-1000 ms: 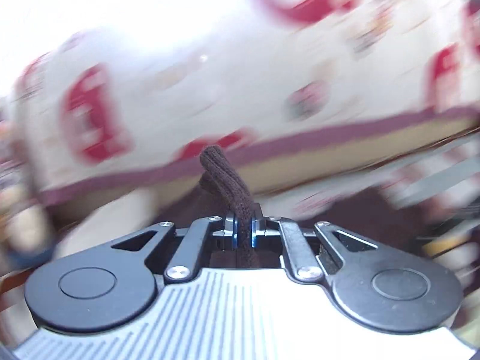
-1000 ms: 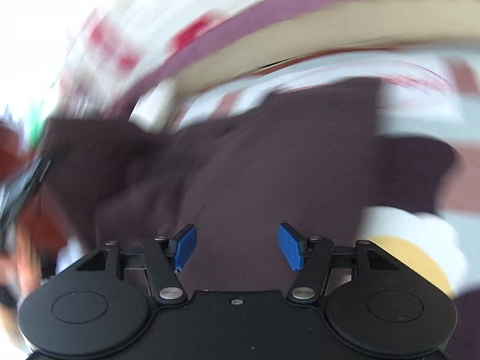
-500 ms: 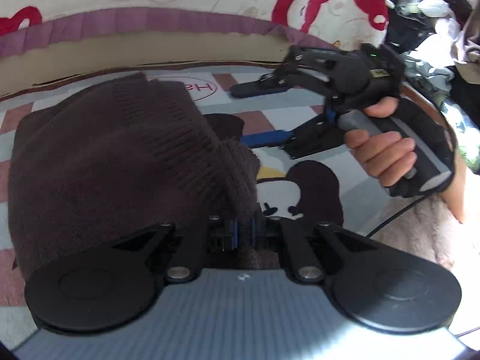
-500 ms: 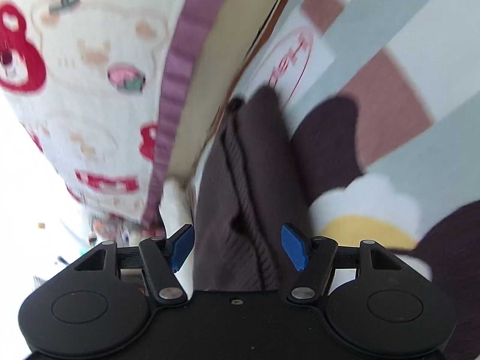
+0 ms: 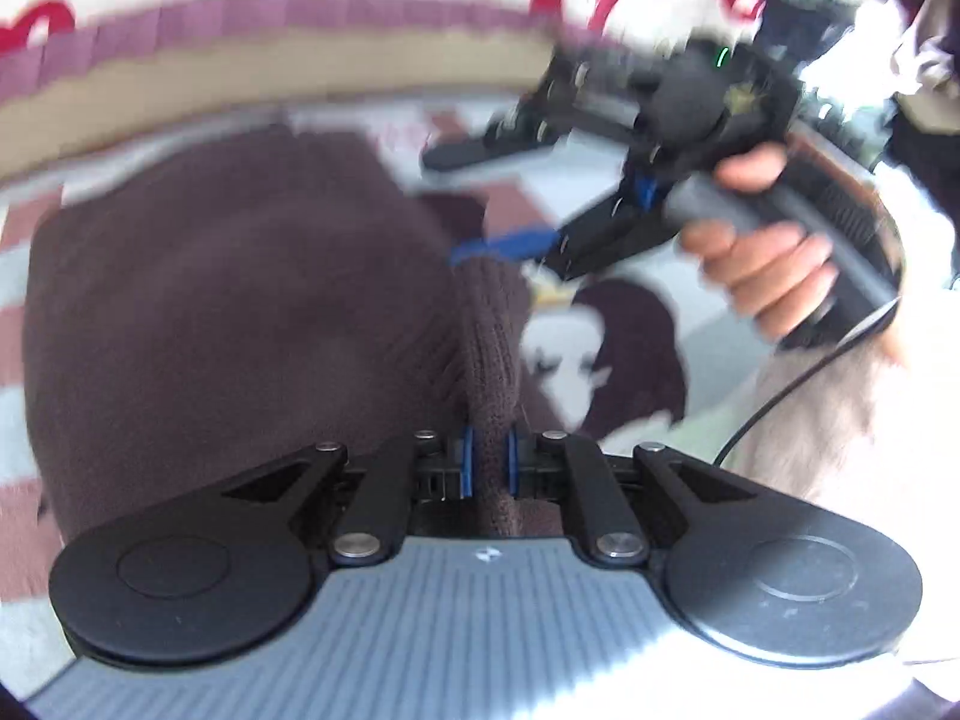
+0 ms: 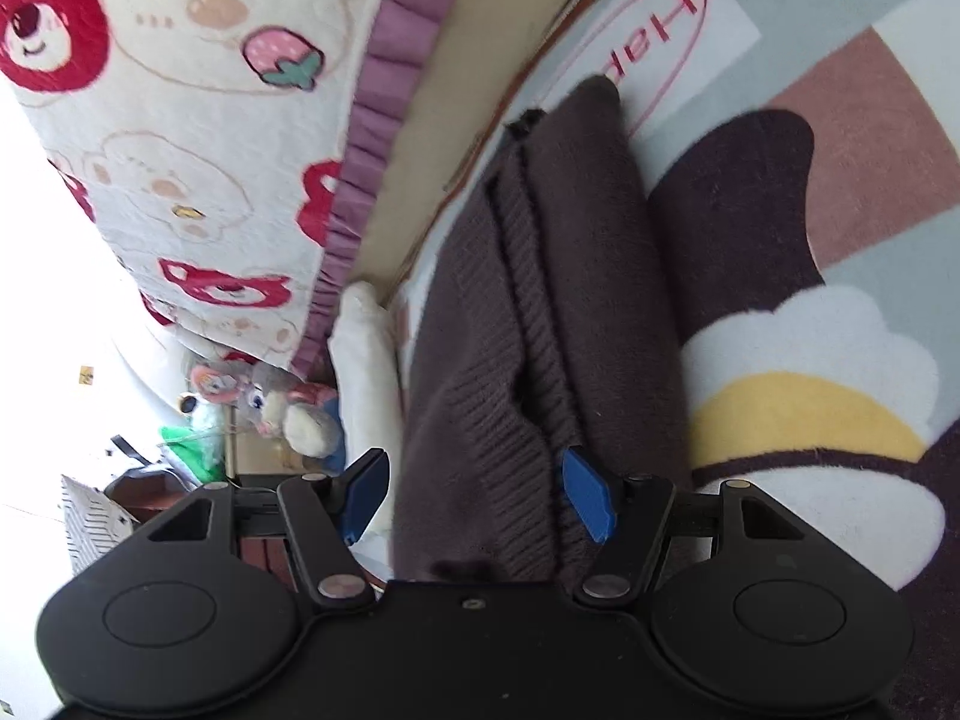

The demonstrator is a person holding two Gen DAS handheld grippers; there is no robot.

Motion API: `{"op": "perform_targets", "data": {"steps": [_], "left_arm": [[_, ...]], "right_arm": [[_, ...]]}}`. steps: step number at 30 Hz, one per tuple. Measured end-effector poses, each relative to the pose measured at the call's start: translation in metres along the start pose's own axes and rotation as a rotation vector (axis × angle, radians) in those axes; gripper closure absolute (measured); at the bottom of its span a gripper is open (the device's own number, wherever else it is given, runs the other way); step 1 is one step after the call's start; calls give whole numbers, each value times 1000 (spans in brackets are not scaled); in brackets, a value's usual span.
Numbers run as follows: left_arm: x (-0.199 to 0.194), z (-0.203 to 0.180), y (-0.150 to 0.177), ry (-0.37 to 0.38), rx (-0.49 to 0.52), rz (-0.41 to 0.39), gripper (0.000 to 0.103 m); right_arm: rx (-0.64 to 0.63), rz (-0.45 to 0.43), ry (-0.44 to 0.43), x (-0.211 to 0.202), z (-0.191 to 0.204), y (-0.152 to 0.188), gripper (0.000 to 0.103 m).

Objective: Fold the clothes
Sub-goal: 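Grasp the sweater edge with the left gripper and fold it lengthwise over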

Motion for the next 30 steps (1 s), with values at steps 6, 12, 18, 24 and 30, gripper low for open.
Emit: {"op": "perform_targets", "data": {"steps": [6,12,18,24,30], "left_arm": [[-8,26,14,79,-239,-47,94],[-37,55,19,195,-410,-128,94],[-29,35,30,177,-292,-40,91],[-81,39,-8,-21,-181,-220,78],[-99,87,0,-369,-144,-247,71]], "right_arm": [[-18,5,36,6,1,7,33],[-78,-8,73,9,5,19,33],[-112,47,96,20,7,28,33],[-37,12,104,25,1,24,34],[-270,-70,189,33,25,31,96]]}}
Point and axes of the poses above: each gripper's, at about its wrist camera, not at the fingertips, and x roughly the way its jaws point, z to its left, y to its underside, the point moved 9 cm from there along x, roughly the way its jaws point, and after that the axes turned 8 degrees about y, right-handed, at the moved point
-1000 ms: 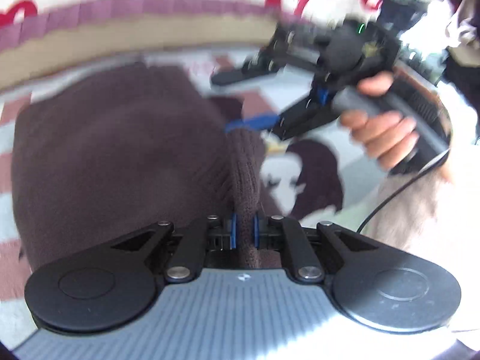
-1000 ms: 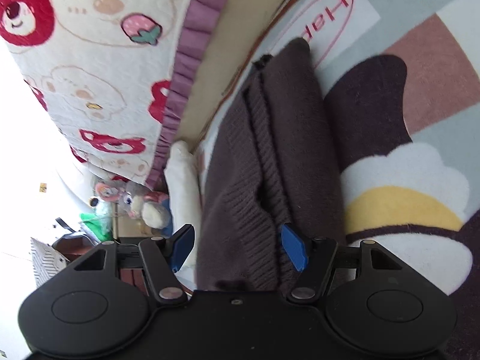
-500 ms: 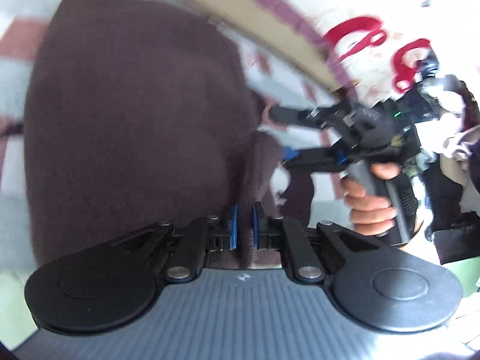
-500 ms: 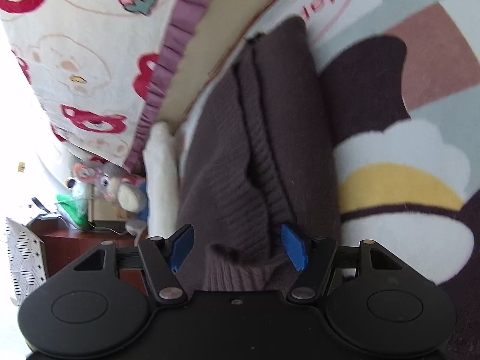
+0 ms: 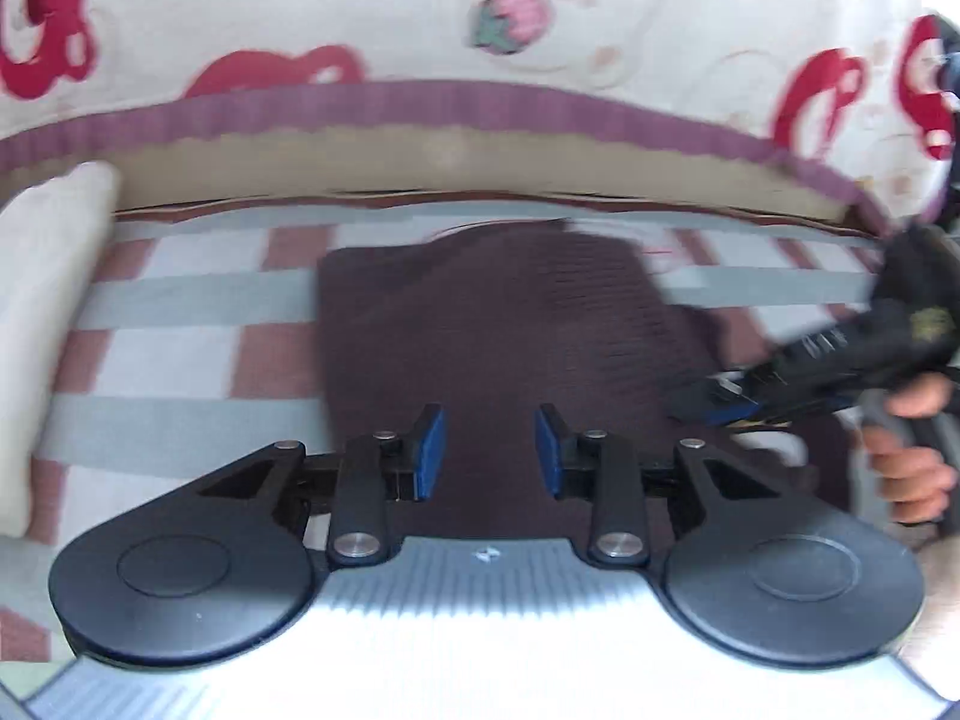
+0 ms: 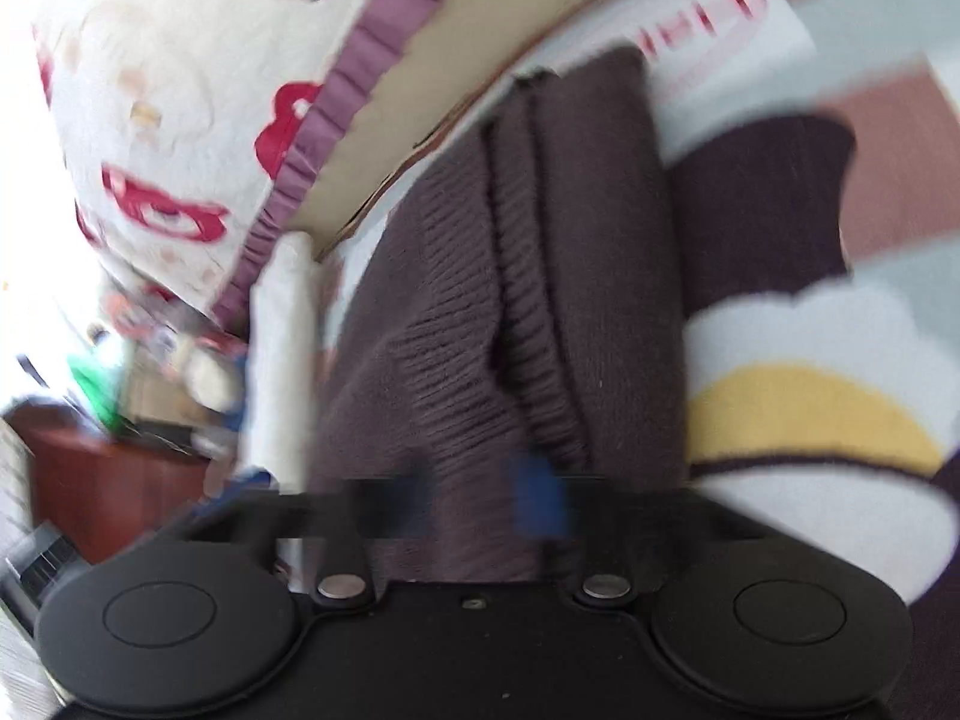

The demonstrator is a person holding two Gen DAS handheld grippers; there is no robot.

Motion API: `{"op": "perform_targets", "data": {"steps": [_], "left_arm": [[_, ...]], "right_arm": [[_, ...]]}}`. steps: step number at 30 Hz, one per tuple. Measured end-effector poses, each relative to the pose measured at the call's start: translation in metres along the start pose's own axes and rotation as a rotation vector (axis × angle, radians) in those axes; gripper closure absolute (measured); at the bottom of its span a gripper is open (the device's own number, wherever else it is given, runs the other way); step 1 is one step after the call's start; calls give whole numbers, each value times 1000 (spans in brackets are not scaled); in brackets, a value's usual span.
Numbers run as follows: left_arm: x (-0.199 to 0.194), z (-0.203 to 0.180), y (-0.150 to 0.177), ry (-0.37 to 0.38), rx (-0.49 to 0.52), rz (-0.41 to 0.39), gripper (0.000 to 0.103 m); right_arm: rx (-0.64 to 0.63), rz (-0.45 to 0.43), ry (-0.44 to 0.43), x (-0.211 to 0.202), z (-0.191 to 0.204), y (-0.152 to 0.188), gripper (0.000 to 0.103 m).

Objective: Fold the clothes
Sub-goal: 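Grasp the sweater edge with the left gripper and fold it lengthwise over, then grasp the ribbed sweater hem with the right gripper and lift it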

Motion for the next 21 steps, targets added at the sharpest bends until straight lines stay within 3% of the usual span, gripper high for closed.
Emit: {"op": "perform_targets", "data": {"steps": [5,9,11,13,15,17,18,19,21], "left_arm": [[11,16,4,-18,-65,-17,73],[23,3,3,84,-117,-27,68],[35,-3,11,142,-169,-5,58],[40,-13,23,123,-115,27,57],[43,-20,34,89,-50,52,57],[45,-21,40,86,-61,62,57],[45,-20,42,88,-71,62,57],[45,-20,43,89,-75,64,57],[44,-20,42,89,-70,72,57]], "right_arm": [[6,-187,-178,-74,46,14,98],[-19,-375,-59,-126,43,28,99],[18,-302,39,-110,21,26,99],[60,-205,126,-90,1,25,98],[54,-168,86,-79,2,26,96],[34,-147,91,-75,5,26,92],[8,-146,118,-73,6,24,84],[-20,-138,154,-70,5,24,67],[-85,-96,215,-62,2,25,47]]}}
Point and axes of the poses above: each gripper's, at about its wrist camera, not at the fingertips, and x roughly the way its jaws point, z to its left, y to its underside, the point moved 9 cm from there along x, roughly the way its jaws point, and after that the axes turned 8 degrees about y, right-handed, at the moved point
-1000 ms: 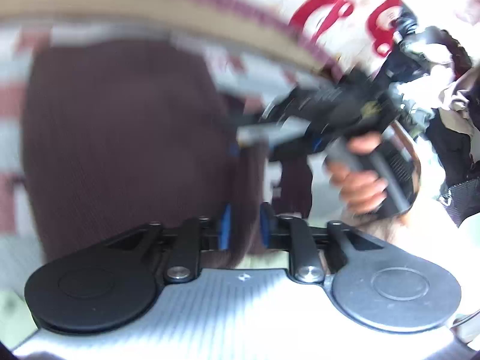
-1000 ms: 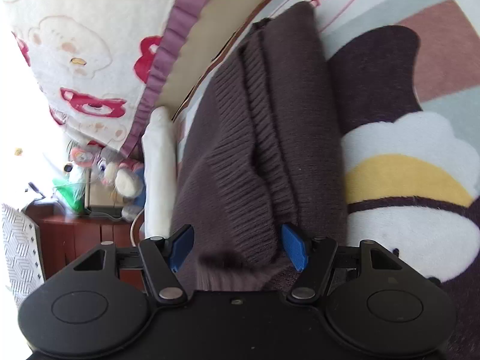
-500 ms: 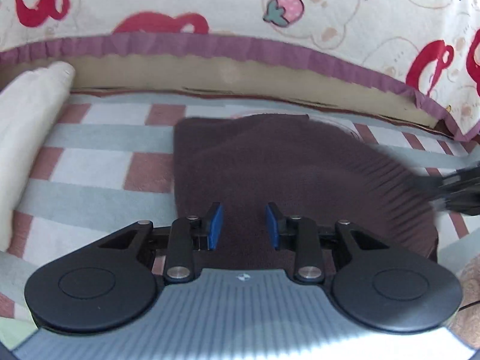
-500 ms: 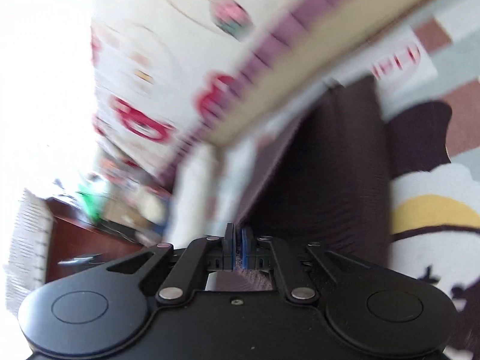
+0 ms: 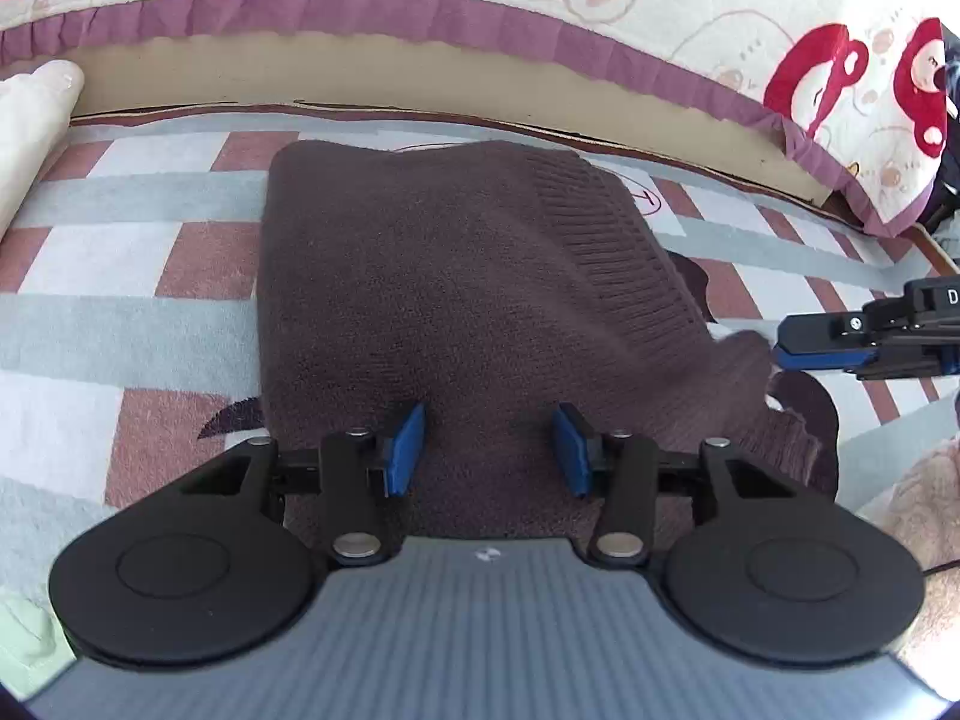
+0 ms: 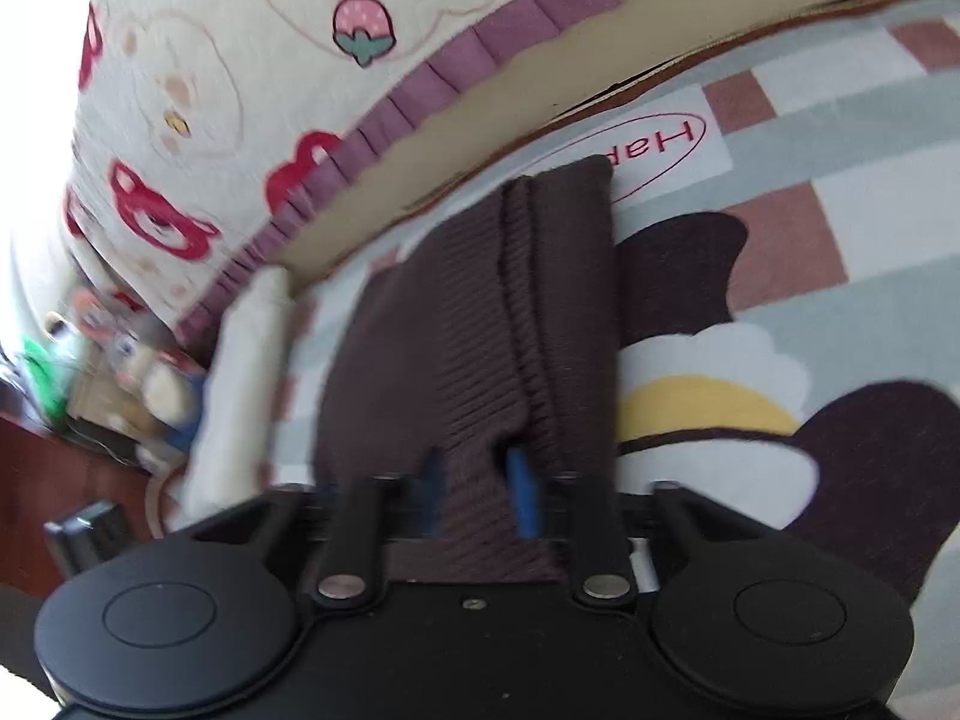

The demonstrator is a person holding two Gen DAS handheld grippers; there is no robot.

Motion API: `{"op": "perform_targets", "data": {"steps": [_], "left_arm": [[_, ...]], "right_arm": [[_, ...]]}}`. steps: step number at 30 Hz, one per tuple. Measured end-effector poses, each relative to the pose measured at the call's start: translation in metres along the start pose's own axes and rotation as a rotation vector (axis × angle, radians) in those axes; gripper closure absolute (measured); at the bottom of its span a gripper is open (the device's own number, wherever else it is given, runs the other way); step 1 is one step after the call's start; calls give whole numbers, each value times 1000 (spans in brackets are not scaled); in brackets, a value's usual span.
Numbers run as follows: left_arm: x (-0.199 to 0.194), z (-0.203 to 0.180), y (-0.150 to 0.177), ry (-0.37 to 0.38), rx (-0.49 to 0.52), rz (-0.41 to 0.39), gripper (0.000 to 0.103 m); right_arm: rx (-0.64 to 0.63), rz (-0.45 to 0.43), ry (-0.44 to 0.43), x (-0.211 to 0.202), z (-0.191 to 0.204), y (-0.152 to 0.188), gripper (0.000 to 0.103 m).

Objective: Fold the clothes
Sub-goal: 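Grasp the ribbed sweater hem with the right gripper and lift it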

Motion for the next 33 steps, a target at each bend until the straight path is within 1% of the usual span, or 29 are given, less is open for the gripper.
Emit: {"op": "perform_targets", "data": {"steps": [2,3,5,6,8,9,10,11,12,13,15,17,20,21,23,24,25,26,27,28,30,31,32,33], "left_arm": [[1,1,-3,-1,-6,12,57],[2,1,-4,-5,-6,21,57],[5,1,-8,-30,3,51,57],[6,1,-11,-54,4,70,57],[4,1,-16,-88,-14,92,60],[2,1,-19,-99,-28,94,60],[-1,0,-22,-106,-39,93,61],[-4,0,-23,-108,-48,88,62],[-6,0,-24,-109,-54,85,62],[-8,1,-23,-114,-55,86,62],[-9,1,-20,-124,-54,91,62],[-9,0,-18,-131,-53,97,62],[-9,-2,-15,-143,-47,107,62],[-9,-4,-15,-149,-35,113,62],[-10,-7,-14,-154,-24,120,62],[-10,-8,-14,-155,-22,121,62],[-11,-8,-14,-156,-24,122,62],[-11,-8,-13,-159,-35,121,62],[-11,-7,-13,-161,-44,120,62],[-10,-7,-13,-161,-48,122,62],[-9,-7,-13,-163,-49,124,63],[-9,-6,-13,-163,-53,125,63],[-8,-6,-13,-163,-57,125,63],[-8,-6,-14,-162,-60,127,63]], "right_arm": [[-105,79,50,7,3,7,48],[-190,132,102,12,5,15,47],[-362,199,212,23,8,26,44],[-386,220,212,27,9,28,45],[-359,258,179,27,10,28,57],[-361,248,168,24,12,27,60],[-367,232,159,20,14,26,68],[-373,215,149,16,16,25,73],[-379,199,140,12,18,24,81],[-385,182,131,8,20,23,94],[-375,138,91,-3,25,22,94],[-380,108,81,-11,31,22,94],[-365,111,83,-9,33,24,93],[-361,114,79,-7,33,24,90],[-334,122,71,-4,32,24,88],[-309,127,68,-3,31,23,80],[-276,132,67,-1,27,22,63],[-251,137,65,2,25,22,52],[-229,141,63,5,23,22,34],[-217,154,73,9,20,24,31],[-200,183,97,19,13,31,31],[-191,197,109,23,9,34,40],[-206,186,120,24,9,37,51],[-227,167,116,21,11,39,66]]}}
Point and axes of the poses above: each gripper's, at about its wrist camera, not at the fingertips, and x roughly the way its jaws point, z to its left, y to its underside, the point moved 9 cm from there along x, roughly the way its jaws point, and after that the axes turned 8 degrees about y, right-handed, at the moved point
